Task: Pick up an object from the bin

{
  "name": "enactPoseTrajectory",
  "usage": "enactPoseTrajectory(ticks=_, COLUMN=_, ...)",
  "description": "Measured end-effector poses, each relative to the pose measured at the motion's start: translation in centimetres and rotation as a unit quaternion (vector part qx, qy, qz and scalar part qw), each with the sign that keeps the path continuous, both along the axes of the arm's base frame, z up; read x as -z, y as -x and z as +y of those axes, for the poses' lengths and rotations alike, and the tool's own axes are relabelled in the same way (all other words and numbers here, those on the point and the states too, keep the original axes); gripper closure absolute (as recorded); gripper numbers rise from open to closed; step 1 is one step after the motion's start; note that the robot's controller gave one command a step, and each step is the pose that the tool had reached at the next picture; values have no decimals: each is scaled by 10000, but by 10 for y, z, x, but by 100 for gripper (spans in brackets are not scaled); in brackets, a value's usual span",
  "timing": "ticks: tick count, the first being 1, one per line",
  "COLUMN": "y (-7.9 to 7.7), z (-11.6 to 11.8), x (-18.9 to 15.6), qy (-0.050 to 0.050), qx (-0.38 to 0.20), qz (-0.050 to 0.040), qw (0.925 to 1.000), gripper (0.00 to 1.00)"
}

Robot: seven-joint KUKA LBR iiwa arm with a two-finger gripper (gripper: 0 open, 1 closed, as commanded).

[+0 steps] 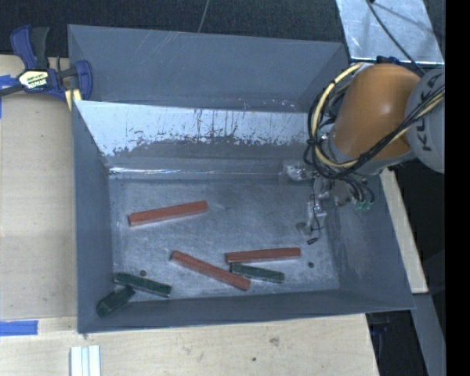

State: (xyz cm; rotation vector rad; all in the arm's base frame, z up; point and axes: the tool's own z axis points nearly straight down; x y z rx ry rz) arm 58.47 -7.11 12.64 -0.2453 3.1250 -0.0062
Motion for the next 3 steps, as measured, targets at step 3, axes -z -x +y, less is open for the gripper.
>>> enactPoseTrajectory(ticks=3, y=85, z=24, x=57, qy=-16, qx=-561, qz=30, qw=9984, gripper=0)
